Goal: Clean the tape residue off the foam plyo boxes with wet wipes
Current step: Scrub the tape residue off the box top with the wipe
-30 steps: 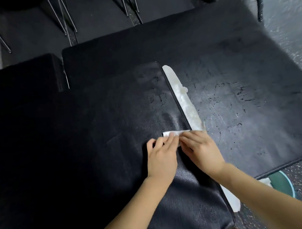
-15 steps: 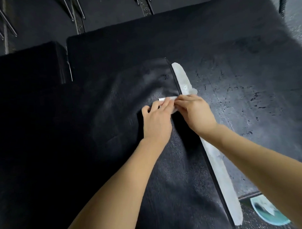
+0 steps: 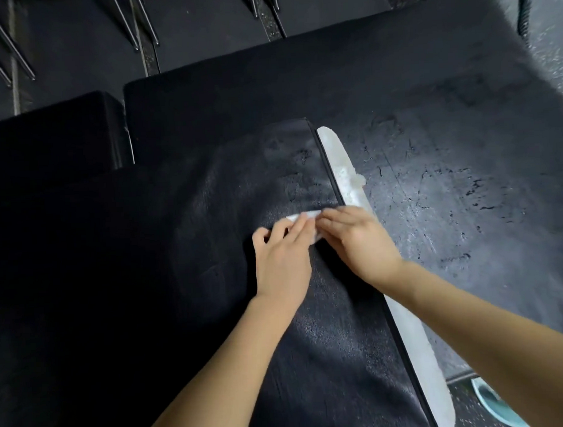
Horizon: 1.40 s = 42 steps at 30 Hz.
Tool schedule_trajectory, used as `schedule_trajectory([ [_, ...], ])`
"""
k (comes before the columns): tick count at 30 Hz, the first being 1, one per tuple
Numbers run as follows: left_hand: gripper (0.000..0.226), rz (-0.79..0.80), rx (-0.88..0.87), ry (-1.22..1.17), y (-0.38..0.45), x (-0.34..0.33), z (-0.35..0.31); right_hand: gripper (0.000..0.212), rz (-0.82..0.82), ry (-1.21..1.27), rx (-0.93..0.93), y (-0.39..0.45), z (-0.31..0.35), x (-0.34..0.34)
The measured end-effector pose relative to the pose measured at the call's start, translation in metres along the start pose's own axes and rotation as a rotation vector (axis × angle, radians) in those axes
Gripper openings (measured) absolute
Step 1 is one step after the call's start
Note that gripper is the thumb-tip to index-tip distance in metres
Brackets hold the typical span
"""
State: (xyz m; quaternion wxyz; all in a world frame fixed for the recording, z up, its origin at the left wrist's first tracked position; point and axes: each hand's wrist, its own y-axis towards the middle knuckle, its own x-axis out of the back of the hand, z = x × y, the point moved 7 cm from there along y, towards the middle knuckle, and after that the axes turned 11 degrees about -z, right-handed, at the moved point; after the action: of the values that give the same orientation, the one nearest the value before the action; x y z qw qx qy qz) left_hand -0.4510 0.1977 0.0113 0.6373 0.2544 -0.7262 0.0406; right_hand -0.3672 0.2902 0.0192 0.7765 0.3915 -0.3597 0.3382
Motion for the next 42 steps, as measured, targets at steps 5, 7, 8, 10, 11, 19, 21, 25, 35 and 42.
schedule_trajectory([
  [5, 0.047, -0.039, 0.081, -0.053, 0.037, -0.005, 0.019, 0.015, -0.058, -0.023, -0.093, 0.040, -0.010, -0.011],
  [7, 0.042, -0.075, 0.110, -0.087, 0.035, -0.002, 0.018, 0.016, -0.078, -0.012, -0.143, 0.035, -0.005, -0.010],
  [8, 0.040, -0.098, 0.115, -0.095, 0.029, 0.002, 0.017, 0.015, -0.082, -0.002, -0.152, 0.029, -0.002, -0.008],
  [10, 0.039, -0.118, 0.084, -0.082, 0.010, 0.004, 0.011, 0.013, -0.061, 0.001, -0.133, 0.008, 0.005, -0.007],
  [11, 0.040, -0.112, 0.052, -0.062, -0.001, 0.004, 0.008, 0.014, -0.049, 0.006, -0.107, -0.002, 0.008, -0.007],
  [19, 0.046, -0.097, -0.040, 0.032, 0.062, -0.004, 0.026, 0.009, -0.036, -0.131, -0.015, 0.064, -0.023, -0.028],
  [21, 0.046, -0.061, 0.006, 0.004, 0.084, -0.008, 0.033, 0.010, 0.018, -0.203, -0.053, 0.086, -0.035, -0.034],
  [25, 0.042, -0.042, 0.024, -0.026, 0.090, -0.005, 0.027, 0.015, 0.060, -0.221, -0.113, 0.080, -0.034, -0.027],
  [35, 0.050, -0.111, -0.367, -0.001, 0.027, -0.002, -0.013, 0.016, -0.018, -0.025, 0.057, -0.002, -0.020, 0.006],
  [42, 0.047, -0.022, -0.151, 0.071, 0.107, -0.011, 0.022, 0.017, 0.022, -0.178, -0.013, 0.092, -0.052, -0.027],
])
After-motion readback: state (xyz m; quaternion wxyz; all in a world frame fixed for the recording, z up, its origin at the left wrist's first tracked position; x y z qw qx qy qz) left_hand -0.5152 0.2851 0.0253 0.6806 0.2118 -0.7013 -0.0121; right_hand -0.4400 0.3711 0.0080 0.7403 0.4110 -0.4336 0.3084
